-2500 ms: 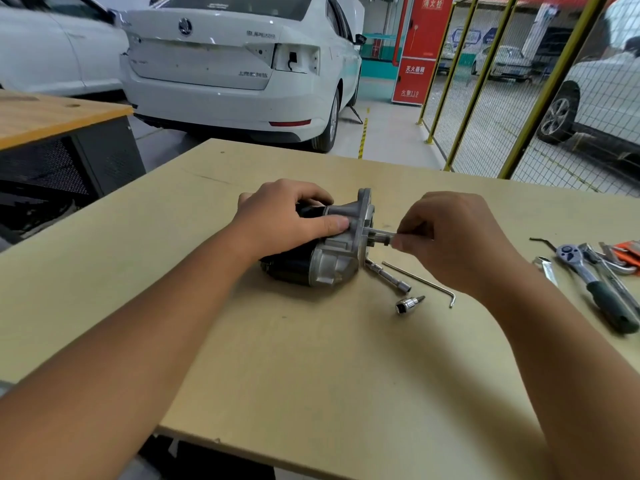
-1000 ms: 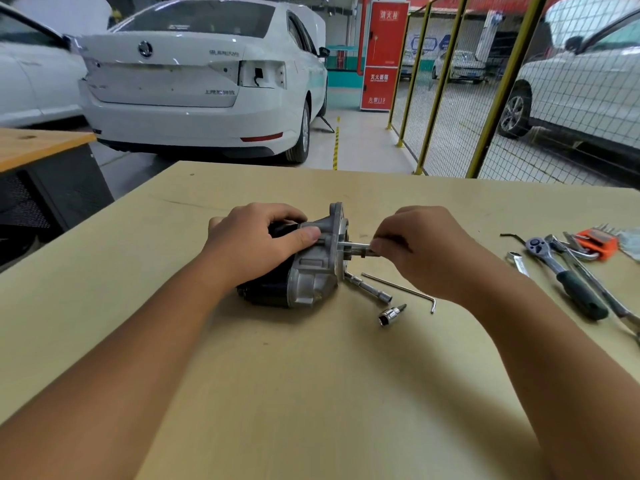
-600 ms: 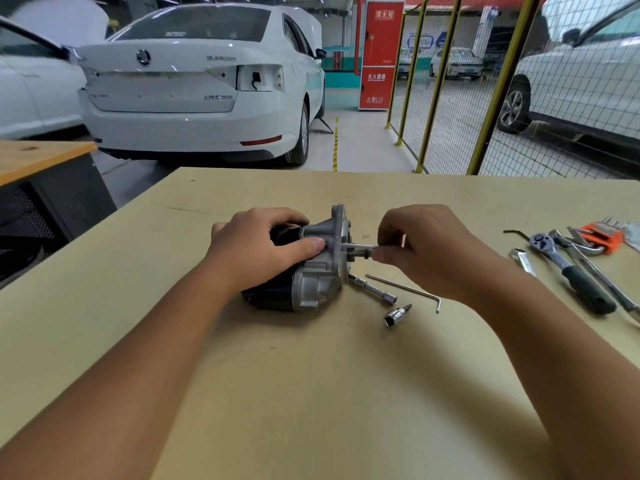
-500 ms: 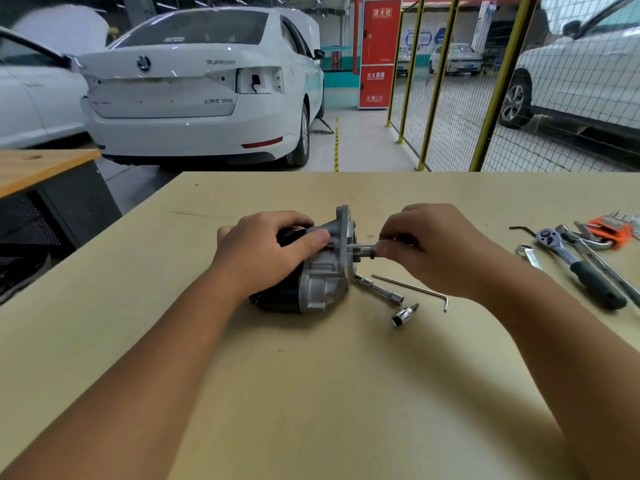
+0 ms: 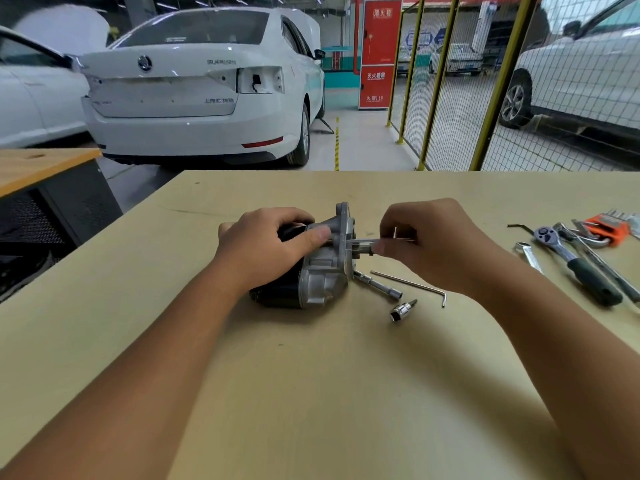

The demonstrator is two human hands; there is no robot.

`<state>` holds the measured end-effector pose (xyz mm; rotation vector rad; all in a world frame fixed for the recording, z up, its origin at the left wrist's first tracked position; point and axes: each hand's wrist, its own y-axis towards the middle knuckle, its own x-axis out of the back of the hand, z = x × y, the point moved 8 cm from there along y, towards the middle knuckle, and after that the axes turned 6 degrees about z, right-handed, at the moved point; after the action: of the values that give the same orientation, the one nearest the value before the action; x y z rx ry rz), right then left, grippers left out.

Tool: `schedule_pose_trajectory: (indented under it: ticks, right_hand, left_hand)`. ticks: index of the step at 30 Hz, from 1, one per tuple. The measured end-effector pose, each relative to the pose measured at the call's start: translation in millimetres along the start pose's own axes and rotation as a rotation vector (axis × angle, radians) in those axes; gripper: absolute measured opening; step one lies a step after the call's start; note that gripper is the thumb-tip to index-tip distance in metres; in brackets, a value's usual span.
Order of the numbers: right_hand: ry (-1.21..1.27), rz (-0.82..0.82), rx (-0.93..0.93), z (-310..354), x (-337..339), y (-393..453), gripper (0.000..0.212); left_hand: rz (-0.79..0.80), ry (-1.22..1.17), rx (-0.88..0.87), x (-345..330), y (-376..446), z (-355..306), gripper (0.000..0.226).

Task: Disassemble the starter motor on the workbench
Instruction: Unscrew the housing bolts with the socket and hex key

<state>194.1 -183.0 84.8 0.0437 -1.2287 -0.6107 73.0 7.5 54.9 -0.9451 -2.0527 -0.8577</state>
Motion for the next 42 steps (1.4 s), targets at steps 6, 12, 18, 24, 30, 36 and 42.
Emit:
schedule_pose_trajectory:
  ticks: [6, 12, 18, 24, 30, 36, 42]
  right_hand:
    - [-0.059, 0.087, 0.016, -0.1, -9.0, 3.1, 0.021]
    - [-0.077, -0.02, 0.028, 2.6, -3.2, 1.7, 0.015]
    - [0.117, 0.021, 0.01, 3.4, -14.8, 0.3, 0.02]
    - [-0.008, 0.05, 0.009, 4.4, -17.8, 3.0, 0.018]
    - [-0.02, 0.011, -0.03, -0.1, -18.3, 3.9, 0.011]
    - [-0.034, 0.036, 0.035, 6.6, -10.3, 2.7, 0.015]
    - [-0.117, 0.112, 0.013, 7.9, -12.3, 3.5, 0.017]
  left_hand:
    - [-0.002, -0.031, 0.025, 3.0, 1.1, -1.0, 0.046]
    - [0.072, -0.055, 0.011, 2.6, 1.3, 0.7, 0.055]
    - [0.047, -0.04, 0.013, 2.5, 1.5, -0.6, 0.054]
    - [0.041, -0.032, 0.018, 1.9, 0.9, 0.4, 0.06]
    - [0.062, 0.005, 0.008, 0.3, -0.2, 2.8, 0.07]
    - [0.019, 0.008, 0.003, 0.2, 1.9, 2.8, 0.055]
    - [0.02, 0.017, 0.009, 0.7, 2.7, 3.1, 0.061]
